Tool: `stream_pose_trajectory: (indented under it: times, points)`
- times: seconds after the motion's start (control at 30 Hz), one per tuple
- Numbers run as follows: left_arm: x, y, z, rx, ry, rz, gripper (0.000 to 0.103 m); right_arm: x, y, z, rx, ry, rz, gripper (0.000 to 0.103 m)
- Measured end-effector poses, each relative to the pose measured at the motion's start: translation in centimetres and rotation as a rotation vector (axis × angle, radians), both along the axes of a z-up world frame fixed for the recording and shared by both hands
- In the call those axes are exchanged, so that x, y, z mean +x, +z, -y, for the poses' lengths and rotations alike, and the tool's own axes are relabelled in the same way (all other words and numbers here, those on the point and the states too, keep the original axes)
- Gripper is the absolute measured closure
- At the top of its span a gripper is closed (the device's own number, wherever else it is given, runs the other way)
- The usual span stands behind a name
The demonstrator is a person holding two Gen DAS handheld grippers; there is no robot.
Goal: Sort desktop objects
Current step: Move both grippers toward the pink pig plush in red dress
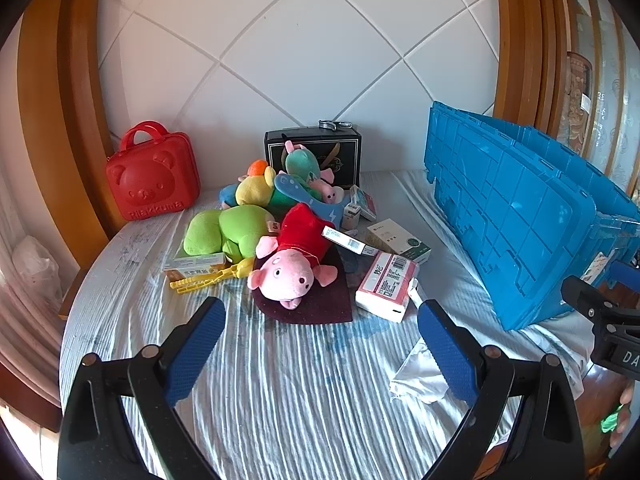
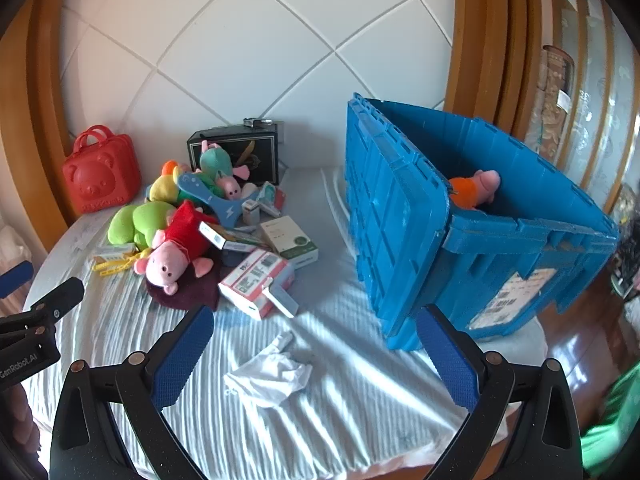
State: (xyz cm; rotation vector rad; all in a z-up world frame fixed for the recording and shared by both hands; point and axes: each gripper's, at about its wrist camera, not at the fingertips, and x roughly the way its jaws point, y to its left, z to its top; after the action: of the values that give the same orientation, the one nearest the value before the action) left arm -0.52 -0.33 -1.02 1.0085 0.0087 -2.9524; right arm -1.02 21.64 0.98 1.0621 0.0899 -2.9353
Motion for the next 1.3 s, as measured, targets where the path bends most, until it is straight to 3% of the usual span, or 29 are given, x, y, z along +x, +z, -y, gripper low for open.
stream_pose_trajectory:
  times: [0.33,0.53,0.7,0.83,1.0,1.13,1.2,1.27,1.3]
  points:
    - [-2.7,-0.3,-1.5,0.019,0.063,0.01,0.005,-3.4,0.2,-0.6,0.021,0.074,0.005,0.0]
    - [-4.4,-0.9,-1.2,0.005,0.165,0.027,0.005,-5.7,0.4,-0.4,-0.011,0.207,-0.014,0.0]
    - [-5.7,-2.8,0.8,-0.016,0.311,0.121,0.005,-8.5,-1.4,1.1,-0.042,0.372,0.023,0.0]
    - [-6.0,-4.7,3.2,-0.008,0.376,0.183,0.005,-10.7,-3.5,2.2,-0.059,0.419,0.077,0.0]
    - [-7.4,-6.9,5.1,-0.003,0.345,0.21,0.007,-13.4,-6.7,3.0,-0.084,0.422,0.175,0.0]
    - [-9.6,-8.3,6.1,-0.009,0.293,0.245,0.007,-14.8,-8.7,3.0,-0.106,0.352,0.209,0.001]
    - [-11.2,-9.1,6.4,-0.003,0.264,0.256,0.007,-15.5,-9.6,3.0,-0.121,0.322,0.233,0.01]
    - [-12.9,-10.1,6.3,0.008,0.235,0.273,0.007,-16.3,-10.2,3.1,-0.114,0.307,0.252,0.025]
    - [-13.6,-10.6,6.2,0.016,0.22,0.283,0.007,-16.8,-10.7,3.1,-0.111,0.29,0.268,0.027]
